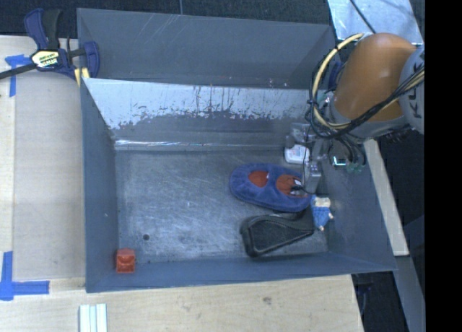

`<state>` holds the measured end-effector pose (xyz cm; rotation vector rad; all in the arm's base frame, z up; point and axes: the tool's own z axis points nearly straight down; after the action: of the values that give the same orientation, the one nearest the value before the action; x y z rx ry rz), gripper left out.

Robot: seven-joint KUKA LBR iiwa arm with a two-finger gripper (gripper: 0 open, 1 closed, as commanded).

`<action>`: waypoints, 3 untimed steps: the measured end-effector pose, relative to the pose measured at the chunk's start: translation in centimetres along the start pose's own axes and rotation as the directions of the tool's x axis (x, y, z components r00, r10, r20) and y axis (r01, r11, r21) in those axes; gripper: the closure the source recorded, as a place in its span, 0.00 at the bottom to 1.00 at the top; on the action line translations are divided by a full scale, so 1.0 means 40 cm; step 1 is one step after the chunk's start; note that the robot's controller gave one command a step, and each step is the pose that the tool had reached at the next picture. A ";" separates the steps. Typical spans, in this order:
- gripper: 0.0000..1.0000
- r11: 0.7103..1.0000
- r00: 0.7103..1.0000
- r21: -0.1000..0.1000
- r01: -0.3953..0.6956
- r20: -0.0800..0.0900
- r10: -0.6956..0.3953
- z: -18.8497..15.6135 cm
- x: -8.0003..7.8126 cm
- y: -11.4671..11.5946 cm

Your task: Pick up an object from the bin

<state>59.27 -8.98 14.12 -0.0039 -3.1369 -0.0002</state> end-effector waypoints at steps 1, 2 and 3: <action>0.00 1.000 1.000 0.001 -0.030 0.007 0.030 0.183 0.094 0.003; 1.00 1.000 0.999 0.002 -0.029 0.024 0.029 0.167 0.080 0.003; 1.00 0.985 0.985 0.003 -0.172 0.032 0.172 0.166 0.122 0.041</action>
Offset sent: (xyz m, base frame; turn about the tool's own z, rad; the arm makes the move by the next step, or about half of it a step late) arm -0.0378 0.0021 -0.0712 0.0295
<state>54.36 -7.32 7.51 -0.2776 -3.1568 0.0090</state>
